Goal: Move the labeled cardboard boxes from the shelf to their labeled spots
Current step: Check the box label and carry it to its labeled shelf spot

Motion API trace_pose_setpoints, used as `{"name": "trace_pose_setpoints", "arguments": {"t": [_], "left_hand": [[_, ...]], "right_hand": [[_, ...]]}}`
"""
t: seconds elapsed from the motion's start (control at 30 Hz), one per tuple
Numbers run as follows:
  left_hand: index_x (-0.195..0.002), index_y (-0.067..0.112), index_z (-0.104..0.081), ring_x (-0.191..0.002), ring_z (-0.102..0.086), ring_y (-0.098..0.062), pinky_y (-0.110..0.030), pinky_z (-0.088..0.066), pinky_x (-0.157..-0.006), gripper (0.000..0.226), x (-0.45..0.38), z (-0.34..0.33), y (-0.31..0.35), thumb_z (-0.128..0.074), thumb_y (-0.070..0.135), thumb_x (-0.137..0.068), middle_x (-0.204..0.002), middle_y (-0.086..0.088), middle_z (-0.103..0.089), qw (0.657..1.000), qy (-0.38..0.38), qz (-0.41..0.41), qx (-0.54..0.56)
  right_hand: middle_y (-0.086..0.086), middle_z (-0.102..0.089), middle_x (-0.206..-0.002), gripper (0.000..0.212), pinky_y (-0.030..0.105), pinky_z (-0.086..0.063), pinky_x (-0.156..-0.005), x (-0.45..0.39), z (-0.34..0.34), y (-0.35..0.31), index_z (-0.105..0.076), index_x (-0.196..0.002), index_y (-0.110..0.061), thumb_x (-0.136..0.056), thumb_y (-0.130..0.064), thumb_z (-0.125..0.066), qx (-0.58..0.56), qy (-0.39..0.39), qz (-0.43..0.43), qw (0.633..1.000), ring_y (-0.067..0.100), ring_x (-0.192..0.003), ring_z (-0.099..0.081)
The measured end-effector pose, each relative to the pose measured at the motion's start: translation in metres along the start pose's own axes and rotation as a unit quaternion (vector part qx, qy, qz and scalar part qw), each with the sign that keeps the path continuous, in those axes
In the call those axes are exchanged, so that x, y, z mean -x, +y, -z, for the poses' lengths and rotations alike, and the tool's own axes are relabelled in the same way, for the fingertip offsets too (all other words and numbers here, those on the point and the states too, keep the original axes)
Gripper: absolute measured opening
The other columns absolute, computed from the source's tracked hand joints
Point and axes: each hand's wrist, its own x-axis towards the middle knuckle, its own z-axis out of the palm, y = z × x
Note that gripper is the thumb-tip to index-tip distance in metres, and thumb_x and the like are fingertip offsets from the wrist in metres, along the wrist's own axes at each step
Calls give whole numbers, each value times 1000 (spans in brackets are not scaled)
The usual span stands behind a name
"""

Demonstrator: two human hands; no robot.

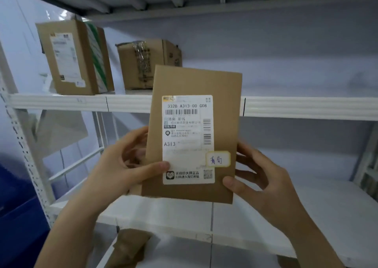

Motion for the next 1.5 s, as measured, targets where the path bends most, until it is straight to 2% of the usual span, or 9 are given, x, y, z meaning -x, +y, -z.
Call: {"name": "trace_pose_setpoints", "arguments": {"t": [0.17,0.27,0.37,0.47,0.77,0.97,1.3,1.4,1.5], "left_hand": [[-114,50,-57,-102,-66,4,-24,-60,-76,77,-44,34,18,-84,52,-42,-112,27,-68,998,10,-60,1],[-122,39,-58,-103,-68,-3,-27,-59,-81,81,-78,48,28,-86,43,-46,-114,18,-70,996,14,-90,1],[-111,44,-58,-96,-69,3,-17,-59,-77,71,-112,53,38,-80,36,-45,-107,18,-72,992,15,-118,30],[-111,43,-56,-95,-69,5,-13,-57,-77,67,-147,54,42,-80,28,-51,-109,14,-71,988,15,-146,46],[-135,25,-46,-121,-60,-14,-40,-49,-101,80,-239,50,4,-83,13,-65,-127,6,-63,989,-9,-142,44],[-142,20,-35,-98,-61,15,-7,-52,-79,84,-260,40,-15,-77,7,-70,-125,11,-59,988,-28,-151,26],[-149,18,-24,-72,-52,35,5,-45,-60,85,-262,29,-27,-71,7,-79,-105,30,-48,987,-61,-147,24],[-149,20,-24,-83,-55,27,4,-45,-64,86,-258,29,-24,-71,9,-79,-116,24,-48,988,-61,-141,21],[-149,24,-23,-121,-54,-7,-20,-50,-94,90,-256,33,-25,-74,14,-76,-142,9,-46,989,-68,-127,36]], "right_hand": [[-35,-61,-115,67,11,-55,-79,-42,-12,-32,-51,-110,-55,-50,-37,-75,-2,38,37,999,-8,-102,-64],[-23,-63,-122,66,16,-55,-84,-75,-16,-40,-53,-119,-39,-59,-25,-77,8,61,92,994,-2,-113,-60],[-8,-66,-123,65,24,-55,-88,-109,-16,-44,-54,-125,-25,-64,-16,-77,-2,82,134,988,6,-117,-60],[-15,-64,-117,56,17,-55,-85,-143,-10,-48,-54,-117,-31,-68,-10,-72,-6,95,173,980,2,-115,-60],[-4,-51,-130,72,31,-49,-100,-229,-6,-9,-34,-138,-15,-77,7,-66,22,103,126,986,14,-126,-51],[2,-46,-137,75,19,-51,-92,-247,-2,13,-26,-143,-11,-80,10,-62,50,95,88,990,17,-129,-48],[1,-48,-140,56,37,-40,-109,-239,-3,12,-36,-138,-10,-87,5,-54,136,88,46,986,19,-132,-46],[0,-49,-137,55,39,-39,-111,-238,-7,8,-36,-138,-12,-88,2,-54,159,93,32,982,18,-131,-46],[0,-49,-136,54,42,-38,-111,-234,-11,2,-36,-138,-10,-89,3,-53,165,89,19,982,18,-131,-46]]}}
